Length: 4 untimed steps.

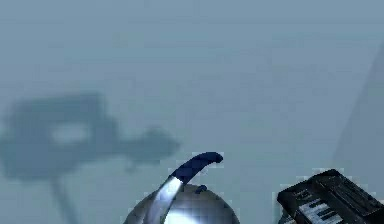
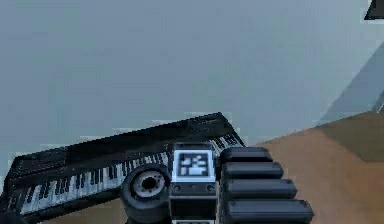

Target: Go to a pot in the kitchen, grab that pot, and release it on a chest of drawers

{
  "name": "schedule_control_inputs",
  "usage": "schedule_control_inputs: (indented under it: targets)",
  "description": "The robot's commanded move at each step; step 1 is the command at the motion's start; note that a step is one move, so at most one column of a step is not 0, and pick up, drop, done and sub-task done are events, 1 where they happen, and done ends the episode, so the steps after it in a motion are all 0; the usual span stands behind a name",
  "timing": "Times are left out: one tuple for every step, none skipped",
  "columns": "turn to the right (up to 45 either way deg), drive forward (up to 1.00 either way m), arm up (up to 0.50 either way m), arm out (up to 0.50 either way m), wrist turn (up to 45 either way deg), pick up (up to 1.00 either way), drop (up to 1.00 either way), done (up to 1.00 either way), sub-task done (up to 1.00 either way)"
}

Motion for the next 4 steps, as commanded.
schedule_control_inputs:
  targets:
    - [45.0,0.00,0.00,0.00,0.0,0.00,0.00,0.00,0.00]
    - [45.0,0.00,0.00,0.00,0.0,0.00,0.00,0.00,0.00]
    - [24.0,0.00,0.00,0.00,0.0,0.00,0.00,0.00,0.00]
    - [45.0,0.00,0.00,0.00,0.0,0.00,0.00,0.00,0.00]
